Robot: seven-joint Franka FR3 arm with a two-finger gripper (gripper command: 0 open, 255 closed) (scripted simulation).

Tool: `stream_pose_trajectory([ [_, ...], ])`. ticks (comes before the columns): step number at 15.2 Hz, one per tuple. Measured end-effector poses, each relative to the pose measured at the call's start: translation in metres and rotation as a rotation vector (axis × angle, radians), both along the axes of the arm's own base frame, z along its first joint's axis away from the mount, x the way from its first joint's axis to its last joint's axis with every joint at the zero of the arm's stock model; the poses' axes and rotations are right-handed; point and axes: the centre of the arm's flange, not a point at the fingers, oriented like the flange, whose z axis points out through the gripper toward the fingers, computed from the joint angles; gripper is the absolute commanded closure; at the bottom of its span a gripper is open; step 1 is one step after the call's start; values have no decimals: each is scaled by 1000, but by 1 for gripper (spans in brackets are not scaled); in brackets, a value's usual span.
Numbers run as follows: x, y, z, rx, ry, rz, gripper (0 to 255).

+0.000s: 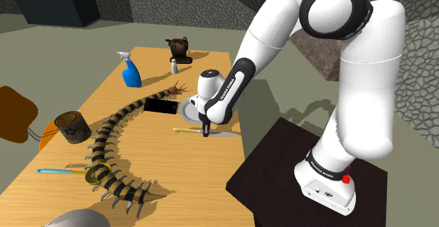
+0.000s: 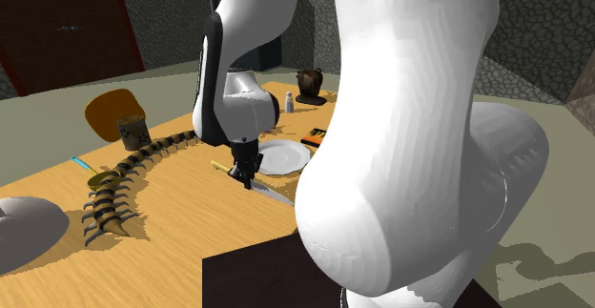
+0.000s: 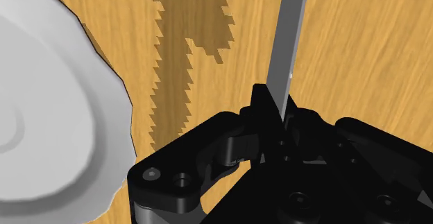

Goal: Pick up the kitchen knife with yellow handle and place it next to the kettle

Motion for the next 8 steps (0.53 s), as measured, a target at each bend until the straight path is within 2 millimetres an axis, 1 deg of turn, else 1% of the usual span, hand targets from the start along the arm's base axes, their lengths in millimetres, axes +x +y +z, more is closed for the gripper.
stream_pose_trajectory([
  [8, 0, 2, 43, 0, 0, 0, 255],
])
